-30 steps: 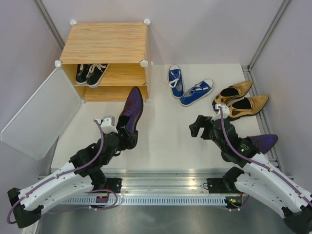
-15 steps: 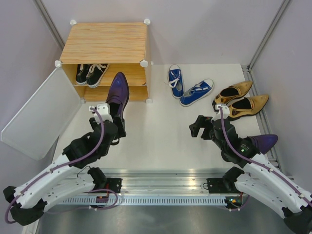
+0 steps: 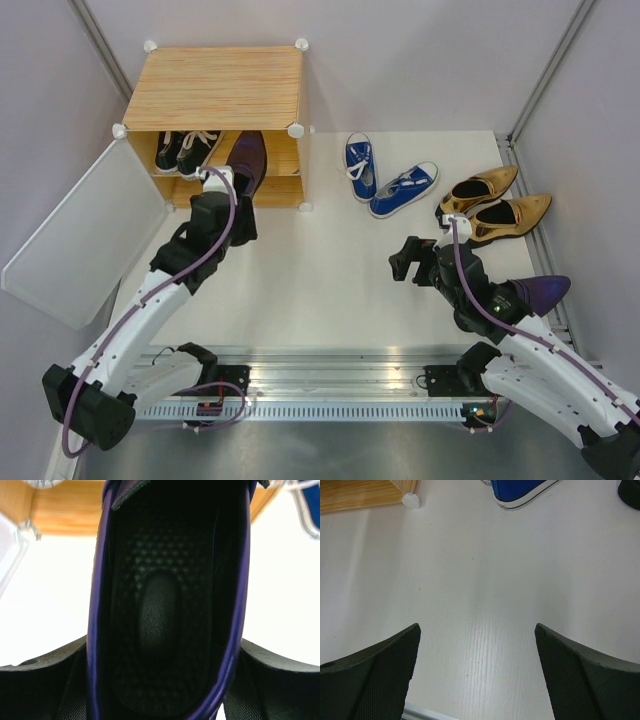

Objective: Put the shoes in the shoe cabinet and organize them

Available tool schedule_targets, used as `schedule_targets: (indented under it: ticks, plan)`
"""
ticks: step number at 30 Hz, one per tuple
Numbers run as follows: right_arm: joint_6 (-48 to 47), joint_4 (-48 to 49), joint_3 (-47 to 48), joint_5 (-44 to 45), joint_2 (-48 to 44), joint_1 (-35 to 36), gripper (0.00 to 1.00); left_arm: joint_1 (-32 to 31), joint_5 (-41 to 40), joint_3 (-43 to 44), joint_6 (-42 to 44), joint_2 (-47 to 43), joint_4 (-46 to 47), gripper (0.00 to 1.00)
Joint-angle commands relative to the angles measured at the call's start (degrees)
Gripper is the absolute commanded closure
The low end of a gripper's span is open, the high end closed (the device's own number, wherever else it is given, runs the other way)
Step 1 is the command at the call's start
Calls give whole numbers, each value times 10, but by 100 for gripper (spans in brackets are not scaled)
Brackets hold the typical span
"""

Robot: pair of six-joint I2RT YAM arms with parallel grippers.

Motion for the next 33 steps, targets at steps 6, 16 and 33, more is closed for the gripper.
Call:
schedule_targets:
  ticks: [6,16,33]
  plan:
    - [-11,23,-3,15,-3,-6,2,97,97,110,70,78,148,98]
    - [-12,26,-2,15,7,-21,2,134,142,135,102,175,222,98]
    - [-14,27,-2,17,17,-48,2,165,146,198,123,280,281,98]
